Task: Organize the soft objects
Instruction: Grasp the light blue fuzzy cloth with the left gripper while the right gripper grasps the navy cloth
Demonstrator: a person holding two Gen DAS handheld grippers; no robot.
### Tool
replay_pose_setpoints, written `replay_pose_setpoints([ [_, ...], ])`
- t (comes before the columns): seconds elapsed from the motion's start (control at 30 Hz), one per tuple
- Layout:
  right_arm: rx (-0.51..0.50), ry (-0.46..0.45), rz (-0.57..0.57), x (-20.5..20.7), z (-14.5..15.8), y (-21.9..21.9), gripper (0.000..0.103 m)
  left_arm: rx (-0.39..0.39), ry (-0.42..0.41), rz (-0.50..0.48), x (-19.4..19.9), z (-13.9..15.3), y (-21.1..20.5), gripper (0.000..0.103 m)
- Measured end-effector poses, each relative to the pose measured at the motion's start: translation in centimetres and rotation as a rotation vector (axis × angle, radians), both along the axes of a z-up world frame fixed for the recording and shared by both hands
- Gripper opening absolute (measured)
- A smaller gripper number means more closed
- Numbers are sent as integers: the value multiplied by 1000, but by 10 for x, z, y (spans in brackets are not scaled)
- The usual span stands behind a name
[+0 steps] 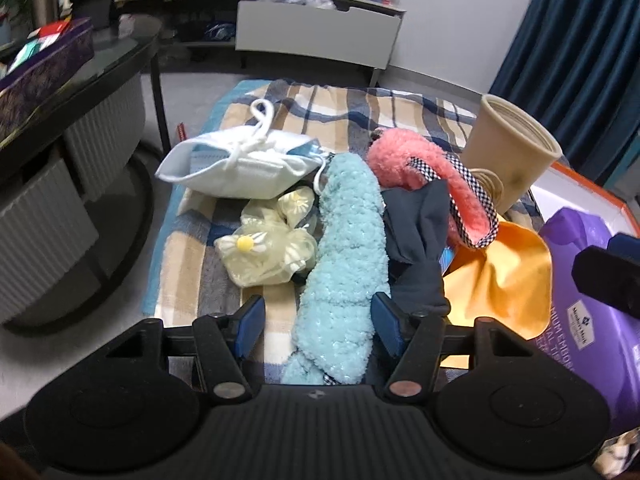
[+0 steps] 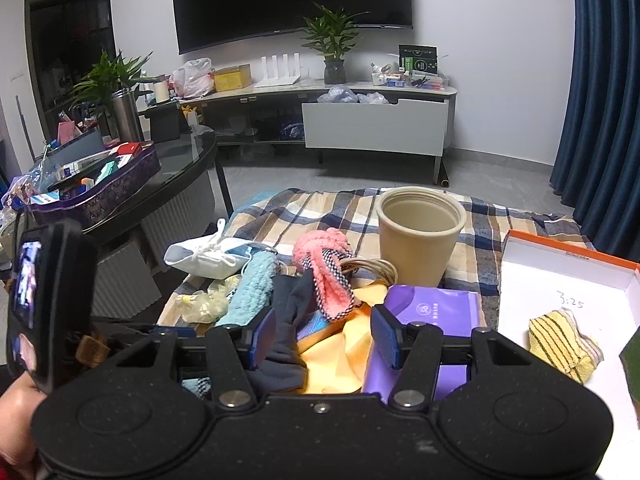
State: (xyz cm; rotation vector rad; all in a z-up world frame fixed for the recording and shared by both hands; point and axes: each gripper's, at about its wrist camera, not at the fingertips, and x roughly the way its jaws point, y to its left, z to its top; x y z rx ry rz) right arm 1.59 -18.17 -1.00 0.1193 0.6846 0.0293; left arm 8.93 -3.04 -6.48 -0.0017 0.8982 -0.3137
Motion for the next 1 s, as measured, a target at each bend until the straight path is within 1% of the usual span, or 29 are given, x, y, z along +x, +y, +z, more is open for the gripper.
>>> replay_pose_setpoints([
  [0.07,8,7,-1,2,-2,3,64,12,-10,-1,2,-5,-1,63],
  [0.1,10,10,1,2,-2,5,64,0,-3,2,5,-6,0,56],
  [0.17,4,10,9,2,-2,9,64,-65,13,-27,3,-4,5,34],
  [0.2,2,11,11,2,-2,9,64,-79,10,-33,1,-2,6,32],
  [0.27,0,14,8,2,-2,10,64,-80,-16,-42,-7,2,8,28],
  [0.37,-5,15,2,2,-2,9,64,-134,-19,-20,-14,8,21,26],
  [0.43,-3,19,1,3,-3,9,64,-162,-35,2,-19,15,33,25],
  [0.67,16,67,42,15,-16,20,64,-191,-92,50,-29,41,57,25],
  [0.83,42,128,57,37,-32,36,65,-188,-89,47,-29,38,57,25],
  [0.93,31,151,45,51,-41,42,65,-205,-79,46,-30,35,62,25],
  [1.0,14,186,22,60,-49,44,65,-211,-71,38,-29,34,63,25],
])
